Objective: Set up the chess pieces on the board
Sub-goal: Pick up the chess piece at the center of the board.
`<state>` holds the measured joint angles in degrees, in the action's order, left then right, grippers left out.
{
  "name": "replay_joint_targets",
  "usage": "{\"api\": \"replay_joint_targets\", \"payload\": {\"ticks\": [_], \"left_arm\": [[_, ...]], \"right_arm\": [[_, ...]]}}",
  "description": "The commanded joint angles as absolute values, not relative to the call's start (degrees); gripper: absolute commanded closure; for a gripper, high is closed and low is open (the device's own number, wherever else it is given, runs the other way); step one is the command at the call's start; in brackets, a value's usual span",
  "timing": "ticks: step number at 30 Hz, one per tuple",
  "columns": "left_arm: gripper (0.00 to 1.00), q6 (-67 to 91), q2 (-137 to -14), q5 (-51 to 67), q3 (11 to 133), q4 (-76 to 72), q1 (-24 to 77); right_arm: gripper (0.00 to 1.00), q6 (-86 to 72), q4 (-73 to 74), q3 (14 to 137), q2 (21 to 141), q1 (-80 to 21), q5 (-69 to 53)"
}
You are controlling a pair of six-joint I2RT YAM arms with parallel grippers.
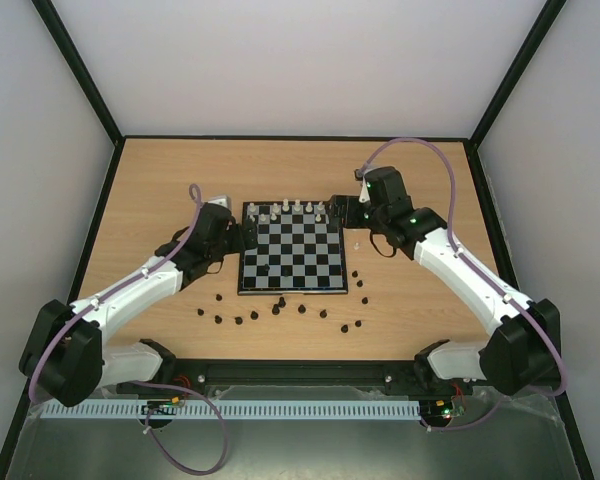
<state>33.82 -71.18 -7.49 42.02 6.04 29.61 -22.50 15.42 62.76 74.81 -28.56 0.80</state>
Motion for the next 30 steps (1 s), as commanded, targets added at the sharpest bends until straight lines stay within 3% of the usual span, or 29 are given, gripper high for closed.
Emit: {"api": "replay_joint_targets", "payload": {"ticks": [1, 30], "left_arm": [[0.00, 33.01, -71.23, -6.73, 41.42, 4.19, 29.70], [0.01, 33.17, -68.90, -4.04, 39.45, 3.10, 30.05]], "right_arm": [[0.01, -21.70, 13.97, 62.60, 75.40, -28.81, 0.28], [0.01, -21.80, 14.44, 61.71, 76.38, -28.92, -0.09]]}}
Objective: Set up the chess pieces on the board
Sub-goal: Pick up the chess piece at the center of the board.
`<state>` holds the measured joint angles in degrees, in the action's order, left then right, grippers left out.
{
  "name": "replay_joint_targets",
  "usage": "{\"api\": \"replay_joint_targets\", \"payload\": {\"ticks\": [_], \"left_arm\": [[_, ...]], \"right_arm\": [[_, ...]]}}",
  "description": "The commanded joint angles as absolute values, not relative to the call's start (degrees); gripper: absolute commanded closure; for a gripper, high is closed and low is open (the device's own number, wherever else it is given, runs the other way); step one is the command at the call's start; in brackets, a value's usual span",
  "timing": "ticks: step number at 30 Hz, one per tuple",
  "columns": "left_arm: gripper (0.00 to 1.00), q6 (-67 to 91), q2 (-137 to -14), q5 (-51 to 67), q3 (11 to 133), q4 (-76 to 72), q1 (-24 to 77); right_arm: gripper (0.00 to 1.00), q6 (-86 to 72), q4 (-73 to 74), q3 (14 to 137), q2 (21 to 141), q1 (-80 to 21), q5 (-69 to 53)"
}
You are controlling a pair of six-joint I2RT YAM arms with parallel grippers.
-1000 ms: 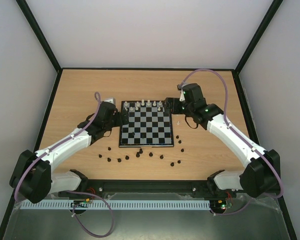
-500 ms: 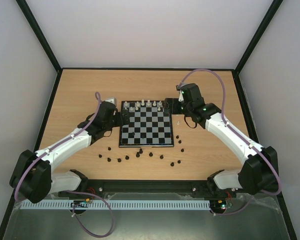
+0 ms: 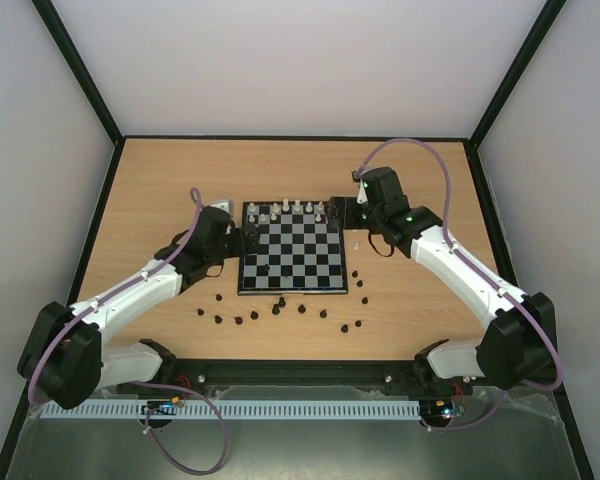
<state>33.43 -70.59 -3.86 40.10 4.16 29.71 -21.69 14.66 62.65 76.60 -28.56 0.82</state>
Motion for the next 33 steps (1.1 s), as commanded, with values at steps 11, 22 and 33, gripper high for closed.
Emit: {"api": "replay_joint_targets", "payload": {"ticks": [11, 22, 33], "left_arm": [[0.01, 33.21, -70.76, -6.07, 39.15, 2.86, 29.97], [0.01, 34.31, -82.69, -6.53, 44.27, 2.55, 25.63], [0.01, 33.69, -81.16, -6.43, 43.63, 3.04, 25.61]], "right_arm": [[0.01, -21.56, 14.15, 61.42, 77.78, -28.92, 1.28], [0.01, -21.74, 12.97, 60.27, 79.45, -28.83, 9.28], [0.01, -23.44, 14.80, 63.29, 86.41, -26.80, 10.94]]}}
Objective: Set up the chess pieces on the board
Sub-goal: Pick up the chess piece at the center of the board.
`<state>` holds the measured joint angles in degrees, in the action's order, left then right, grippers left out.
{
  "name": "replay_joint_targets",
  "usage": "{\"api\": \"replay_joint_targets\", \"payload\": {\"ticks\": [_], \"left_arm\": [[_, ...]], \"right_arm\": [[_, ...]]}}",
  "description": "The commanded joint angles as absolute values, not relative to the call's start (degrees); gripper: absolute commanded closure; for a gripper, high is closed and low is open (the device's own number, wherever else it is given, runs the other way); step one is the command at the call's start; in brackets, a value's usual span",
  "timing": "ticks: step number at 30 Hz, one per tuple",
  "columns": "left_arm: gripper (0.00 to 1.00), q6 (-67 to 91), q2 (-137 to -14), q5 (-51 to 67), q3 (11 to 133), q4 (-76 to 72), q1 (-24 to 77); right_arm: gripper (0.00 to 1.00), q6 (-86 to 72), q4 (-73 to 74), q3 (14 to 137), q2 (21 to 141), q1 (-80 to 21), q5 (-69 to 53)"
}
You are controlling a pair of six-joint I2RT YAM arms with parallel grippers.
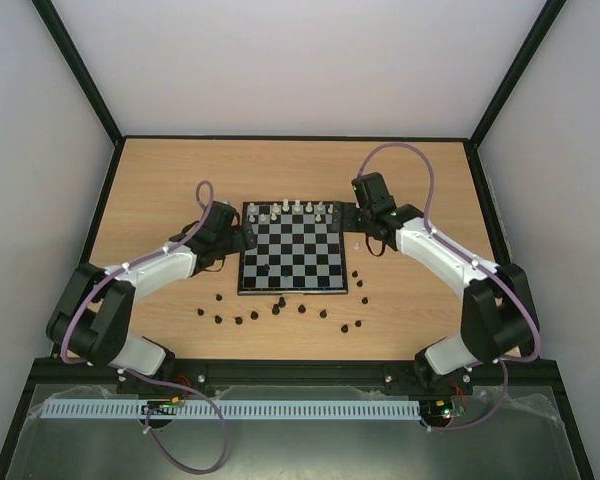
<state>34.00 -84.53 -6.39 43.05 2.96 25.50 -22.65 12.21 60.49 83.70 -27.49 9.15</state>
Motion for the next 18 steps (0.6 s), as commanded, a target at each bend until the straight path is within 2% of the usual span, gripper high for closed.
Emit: {"api": "replay_joint_targets", "payload": {"ticks": [1, 3, 7, 18], "left_arm": [[0.01, 33.81, -80.50, -6.42, 43.26, 2.72, 25.66], [0.01, 33.99, -79.80, -6.18, 42.90, 2.88, 25.65], [0.00, 34.49, -77.88, -3.96, 40.39, 1.47, 25.97], [0.01, 35.31, -73.86, -1.61, 39.03, 1.14, 28.81]], "right_arm": [[0.01, -23.51, 15.59, 64.02, 87.09, -26.34, 11.07], [0.01, -23.64, 16.09, 64.83, 87.91, -25.47, 10.47], [0.06, -23.95, 16.16, 66.15, 88.75, -23.36, 10.15], [0.34, -21.32, 30.51, 86.71, 106.98, -18.21, 11.94]]}}
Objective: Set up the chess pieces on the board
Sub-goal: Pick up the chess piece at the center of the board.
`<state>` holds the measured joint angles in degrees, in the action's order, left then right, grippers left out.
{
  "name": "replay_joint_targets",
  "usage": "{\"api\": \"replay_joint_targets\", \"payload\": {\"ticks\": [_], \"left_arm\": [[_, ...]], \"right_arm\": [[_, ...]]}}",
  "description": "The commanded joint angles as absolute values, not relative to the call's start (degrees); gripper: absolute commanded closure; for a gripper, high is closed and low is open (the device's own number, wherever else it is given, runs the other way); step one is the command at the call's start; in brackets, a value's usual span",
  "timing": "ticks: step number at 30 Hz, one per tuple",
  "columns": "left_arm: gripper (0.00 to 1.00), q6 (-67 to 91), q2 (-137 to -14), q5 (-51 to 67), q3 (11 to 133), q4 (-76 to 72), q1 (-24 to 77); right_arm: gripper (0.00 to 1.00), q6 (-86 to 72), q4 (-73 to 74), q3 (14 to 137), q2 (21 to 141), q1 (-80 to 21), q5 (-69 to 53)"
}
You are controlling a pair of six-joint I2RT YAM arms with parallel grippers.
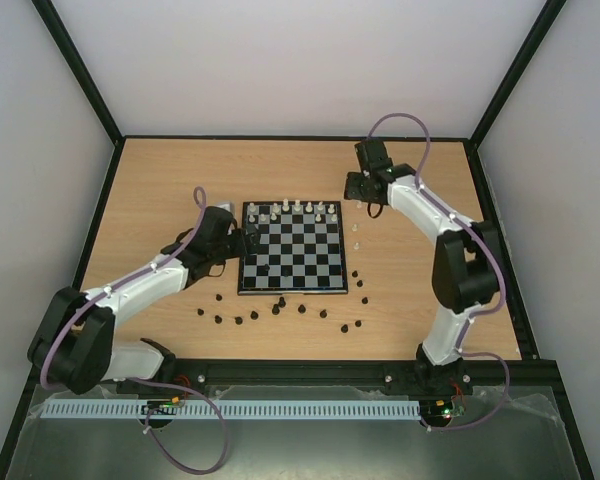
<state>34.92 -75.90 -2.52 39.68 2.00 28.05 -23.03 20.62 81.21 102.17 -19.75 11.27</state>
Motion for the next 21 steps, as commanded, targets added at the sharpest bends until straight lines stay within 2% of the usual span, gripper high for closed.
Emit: {"api": "replay_joint_targets", "payload": {"ticks": [1, 7, 14, 21], "left_arm": [[0.01, 35.35, -73.58, -1.66, 39.07, 1.21, 29.09], [0.00, 35.28, -72.90, -2.33, 39.26, 1.49, 29.90], [0.00, 35.11, -73.81, -2.71, 39.62, 1.44, 30.32], [0.01, 35.11, -74.49, -3.14, 39.81, 1.41, 30.41]], "right_arm": [[0.36, -20.90, 31.82, 88.40, 108.47, -17.59, 11.23], [0.42, -19.37, 36.38, 94.61, 114.96, -14.95, 8.94], [0.57, -18.94, 36.66, 97.58, 121.16, -14.63, 4.70], [0.62, -18.46, 35.88, 99.01, 123.72, -14.63, 3.15]]}}
